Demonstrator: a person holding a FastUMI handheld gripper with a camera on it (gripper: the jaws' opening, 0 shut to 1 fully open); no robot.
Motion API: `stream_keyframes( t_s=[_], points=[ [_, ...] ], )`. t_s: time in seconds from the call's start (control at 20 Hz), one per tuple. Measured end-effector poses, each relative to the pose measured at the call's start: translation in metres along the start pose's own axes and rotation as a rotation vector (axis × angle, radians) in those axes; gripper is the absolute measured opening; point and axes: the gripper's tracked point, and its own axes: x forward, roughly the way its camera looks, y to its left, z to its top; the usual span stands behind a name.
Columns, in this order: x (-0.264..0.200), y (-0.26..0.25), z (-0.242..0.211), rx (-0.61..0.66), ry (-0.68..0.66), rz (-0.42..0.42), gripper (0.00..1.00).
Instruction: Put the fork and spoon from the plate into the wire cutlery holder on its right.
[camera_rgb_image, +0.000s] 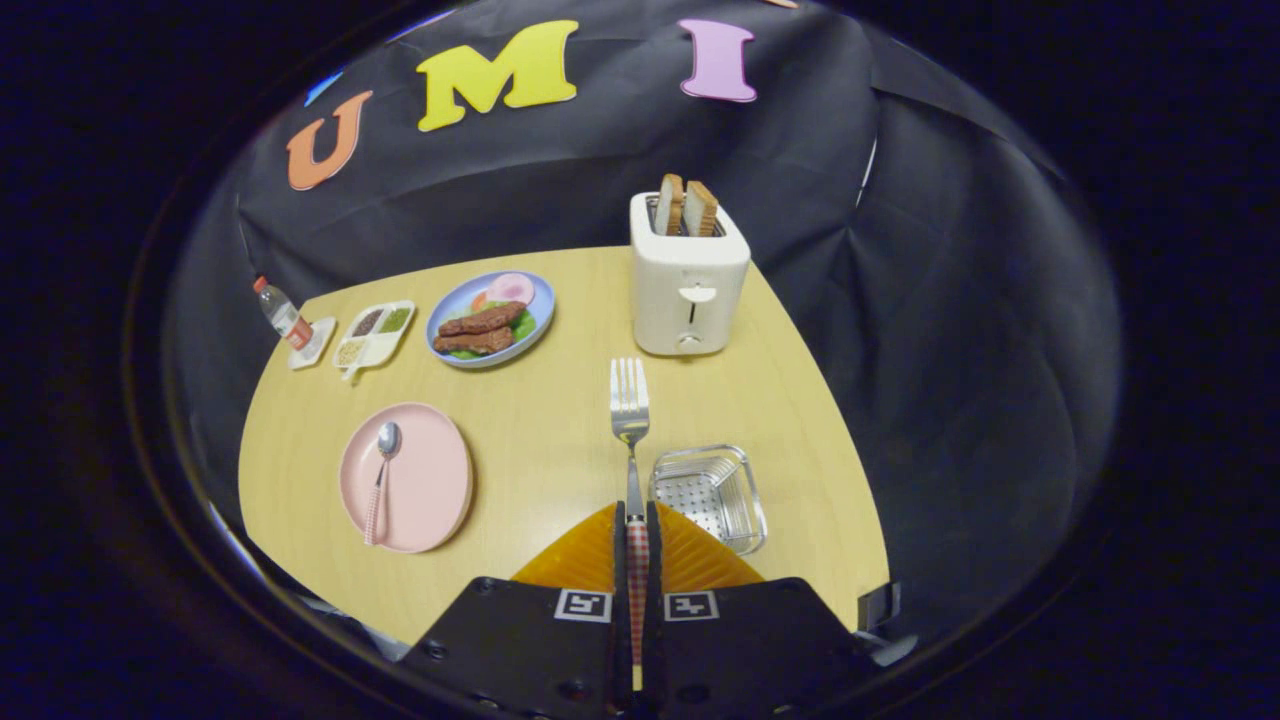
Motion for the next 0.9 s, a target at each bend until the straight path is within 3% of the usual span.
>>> stream_keyframes(
  t_s=[0.45, 0.9],
  points=[
    [-0.029, -0.039, -0.006, -0.102, 0.192, 0.023, 0.04],
    [-0.013, -0.047, -0.028, -0.097, 0.453, 0.006, 0.04]
  ],
)
